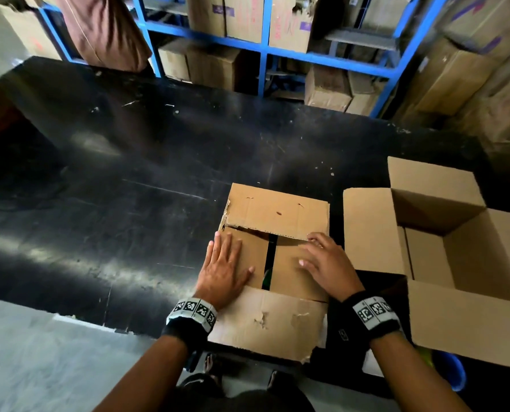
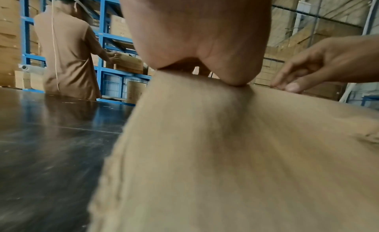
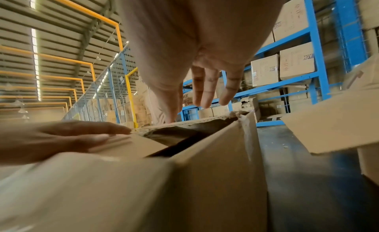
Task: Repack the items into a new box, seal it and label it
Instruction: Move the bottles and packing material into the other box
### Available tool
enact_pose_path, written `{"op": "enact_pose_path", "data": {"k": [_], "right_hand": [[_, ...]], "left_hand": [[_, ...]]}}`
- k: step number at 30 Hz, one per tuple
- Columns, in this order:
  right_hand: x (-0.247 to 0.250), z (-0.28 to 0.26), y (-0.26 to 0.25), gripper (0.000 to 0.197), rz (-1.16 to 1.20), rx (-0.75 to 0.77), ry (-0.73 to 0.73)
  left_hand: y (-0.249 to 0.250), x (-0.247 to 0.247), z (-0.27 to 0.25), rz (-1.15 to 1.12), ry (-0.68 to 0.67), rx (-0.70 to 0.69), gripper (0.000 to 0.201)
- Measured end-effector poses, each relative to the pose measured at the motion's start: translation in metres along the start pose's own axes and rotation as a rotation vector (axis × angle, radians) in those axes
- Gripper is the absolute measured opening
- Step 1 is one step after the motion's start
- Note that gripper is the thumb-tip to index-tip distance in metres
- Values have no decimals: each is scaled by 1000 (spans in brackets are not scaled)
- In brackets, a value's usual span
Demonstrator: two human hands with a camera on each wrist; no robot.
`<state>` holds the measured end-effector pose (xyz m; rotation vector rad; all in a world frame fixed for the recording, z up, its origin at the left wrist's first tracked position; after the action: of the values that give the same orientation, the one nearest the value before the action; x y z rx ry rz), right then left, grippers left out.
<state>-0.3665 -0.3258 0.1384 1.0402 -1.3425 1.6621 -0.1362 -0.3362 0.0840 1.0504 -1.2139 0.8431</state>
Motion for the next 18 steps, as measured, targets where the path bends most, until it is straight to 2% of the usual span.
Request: {"op": "enact_pose_path", "data": {"k": [4, 7, 11, 15, 16, 18], "right_hand": [[-3, 38, 20, 44, -142, 1, -22], [5, 45, 21, 36, -238, 82, -26], [62, 60, 19, 26, -184, 147, 218], [115, 109, 24, 34, -211, 11, 458], [119, 124, 26, 36, -192, -35, 481], [109, 152, 34, 33, -153, -85, 438]], "left_hand": [[0, -4, -1, 36, -37, -36, 79], [-1, -4, -3, 22, -27, -42, 79], [-3, -7, -3, 19, -12, -31, 78], [-3, -6, -4, 10, 12, -29, 77], [-3, -5, -3, 9, 20, -31, 76], [-3, -3, -4, 1, 39, -36, 75]]}}
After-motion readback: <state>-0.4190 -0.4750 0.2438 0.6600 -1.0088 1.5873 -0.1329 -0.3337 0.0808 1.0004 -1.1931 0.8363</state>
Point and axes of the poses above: each hand's wrist, its own z-axis towards the middle knuckle, its own x-axis out of the back of the hand, y = z × x, the point moved 10 cm from there along z, towards the middle knuckle, and after that the axes turned 7 degrees about y, right-handed, at the moved point
